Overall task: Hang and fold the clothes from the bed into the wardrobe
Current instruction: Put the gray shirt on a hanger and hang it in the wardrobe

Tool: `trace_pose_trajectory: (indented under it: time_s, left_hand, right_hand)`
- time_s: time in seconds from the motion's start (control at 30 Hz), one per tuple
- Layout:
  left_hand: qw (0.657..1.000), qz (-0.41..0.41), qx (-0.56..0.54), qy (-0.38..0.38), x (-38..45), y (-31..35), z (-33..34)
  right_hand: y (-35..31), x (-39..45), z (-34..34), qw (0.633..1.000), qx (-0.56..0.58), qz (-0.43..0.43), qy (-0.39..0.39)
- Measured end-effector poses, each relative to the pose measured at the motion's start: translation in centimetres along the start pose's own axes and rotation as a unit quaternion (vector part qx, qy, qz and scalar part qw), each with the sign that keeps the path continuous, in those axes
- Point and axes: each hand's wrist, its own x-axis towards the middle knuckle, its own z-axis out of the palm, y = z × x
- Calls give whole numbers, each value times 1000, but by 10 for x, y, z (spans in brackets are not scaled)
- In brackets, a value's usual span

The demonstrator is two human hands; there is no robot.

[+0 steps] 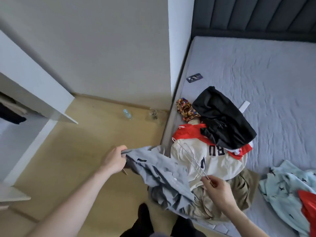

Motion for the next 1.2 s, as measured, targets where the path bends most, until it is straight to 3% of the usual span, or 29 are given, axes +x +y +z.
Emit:
trace_pose_trajectory:
  time_s: [0.2,0.37,0.5,0.6,0.67,0.73,0.8,0.9,1.0,1.1,1.2]
  left_hand:
    - [972,166,-164,-36,-43,-12,-73]
    - [940,271,-192,-80,-81,-13,-143]
    - [938,273,-211,8,-90,-41,-180]
    - [962,232,-118,79,-82,-82,-194]
    - [976,183,-68,92,-75,-110,-192]
    - [980,152,-86,91,-69,-133,-187]
    - [967,154,-189,81,-66,-149,-185]
    - [882,144,-446,48,-66,-152,-192]
    - [826,119,-550,37,-66,-143,-207]
    - [823,163,-538,81,-64,-135,-223]
    - [865,189,-440,150,-62,-132,-235]
  right_hand:
    - [-122,-23,40,985,-31,-163,-42]
    - [-226,-24,104,959,-72,-261,-83]
    - [-276,-21,132,948,-71,-299,-78]
    - [-297,-22,130,949,-3,-307,-69]
    - [-311,-25,124,945,23,-317,-72]
    - [-325,-29,119,941,19,-331,-66]
    - [-336,-29,116,938,3,-343,-56]
    - [-346,-25,113,942,-19,-331,-47]
    - [-355,-28,113,947,-46,-313,-49]
    - [-360,-36,116,949,-48,-306,-53]
    - [-365,-44,112,950,-20,-309,-50]
